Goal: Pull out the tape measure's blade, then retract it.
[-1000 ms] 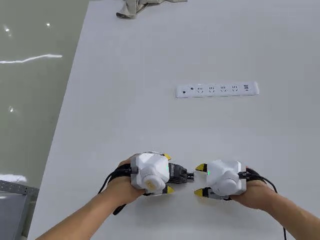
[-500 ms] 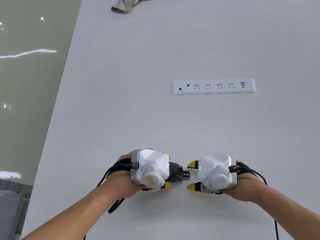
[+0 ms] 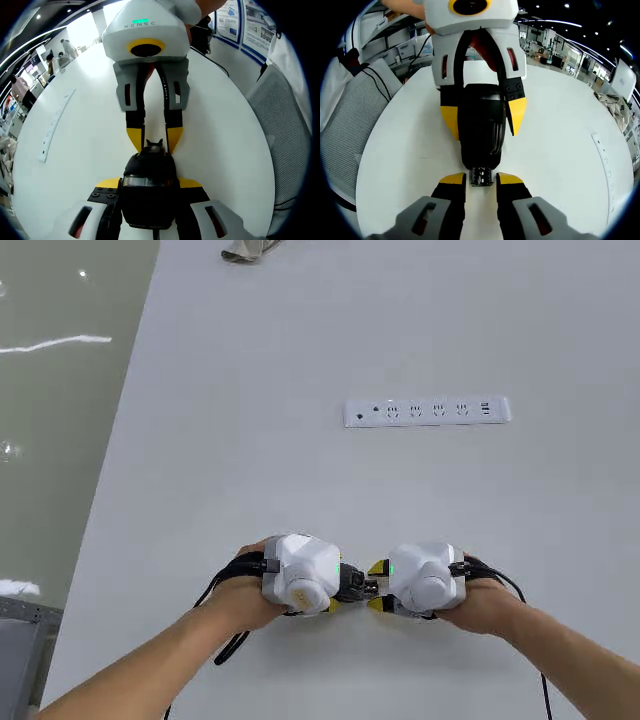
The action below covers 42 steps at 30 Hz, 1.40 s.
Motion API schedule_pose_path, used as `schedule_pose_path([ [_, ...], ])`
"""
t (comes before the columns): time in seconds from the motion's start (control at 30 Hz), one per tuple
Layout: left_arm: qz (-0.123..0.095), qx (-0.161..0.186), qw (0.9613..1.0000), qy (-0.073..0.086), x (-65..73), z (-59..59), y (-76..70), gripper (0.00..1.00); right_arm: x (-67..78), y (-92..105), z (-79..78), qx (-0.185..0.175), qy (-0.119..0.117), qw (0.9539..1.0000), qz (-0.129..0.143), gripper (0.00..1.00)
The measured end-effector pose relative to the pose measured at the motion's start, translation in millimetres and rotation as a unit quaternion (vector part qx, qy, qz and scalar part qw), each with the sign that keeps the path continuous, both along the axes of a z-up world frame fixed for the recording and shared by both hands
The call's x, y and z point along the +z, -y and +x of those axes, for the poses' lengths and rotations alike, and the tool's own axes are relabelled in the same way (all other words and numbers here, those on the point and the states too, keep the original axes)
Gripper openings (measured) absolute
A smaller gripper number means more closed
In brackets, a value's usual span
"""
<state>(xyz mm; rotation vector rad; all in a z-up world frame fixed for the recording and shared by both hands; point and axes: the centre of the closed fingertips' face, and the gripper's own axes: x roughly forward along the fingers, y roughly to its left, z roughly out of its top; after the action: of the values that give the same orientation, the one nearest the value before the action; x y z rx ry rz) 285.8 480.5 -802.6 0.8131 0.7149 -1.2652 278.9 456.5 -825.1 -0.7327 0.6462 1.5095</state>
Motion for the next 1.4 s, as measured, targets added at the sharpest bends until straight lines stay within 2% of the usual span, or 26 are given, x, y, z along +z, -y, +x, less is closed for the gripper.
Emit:
schedule_pose_path([
  [0.07, 0.001, 0.0, 1.0, -0.001, -0.2, 0.3, -0.2, 0.38, -0.4, -0.1, -1.3, 0.002, -0.008, 1.0, -0.001, 0.22],
  [0.27, 0.001, -0.004, 1.0, -0.005, -0.7, 0.0, -0.8, 0.38, 0.2, 0.5, -1.5, 0.003, -0.012, 0.9999, -0.001, 0.17],
  [0.67, 0.0, 0.008, 0.9999, -0.006, 1.0, 1.1, -0.5, 0.37, -0.9, 0.6, 0.1, -0.01, -0.018, 0.9998, -0.006, 0.16],
  [1.03, -0.003, 0.02, 0.9998, -0.002, 0.7, 2.6, -1.0, 0.37, -2.9, 2.5, 3.1, -0.002, -0.01, 0.9999, -0.007, 0.15],
  [1.4, -0.005, 0.028, 0.9996, -0.005, -0.4, 3.1, -1.4, 0.37, -2.0, 20.7, 6.3, 0.004, -0.004, 0.9999, -0.016, 0.14],
])
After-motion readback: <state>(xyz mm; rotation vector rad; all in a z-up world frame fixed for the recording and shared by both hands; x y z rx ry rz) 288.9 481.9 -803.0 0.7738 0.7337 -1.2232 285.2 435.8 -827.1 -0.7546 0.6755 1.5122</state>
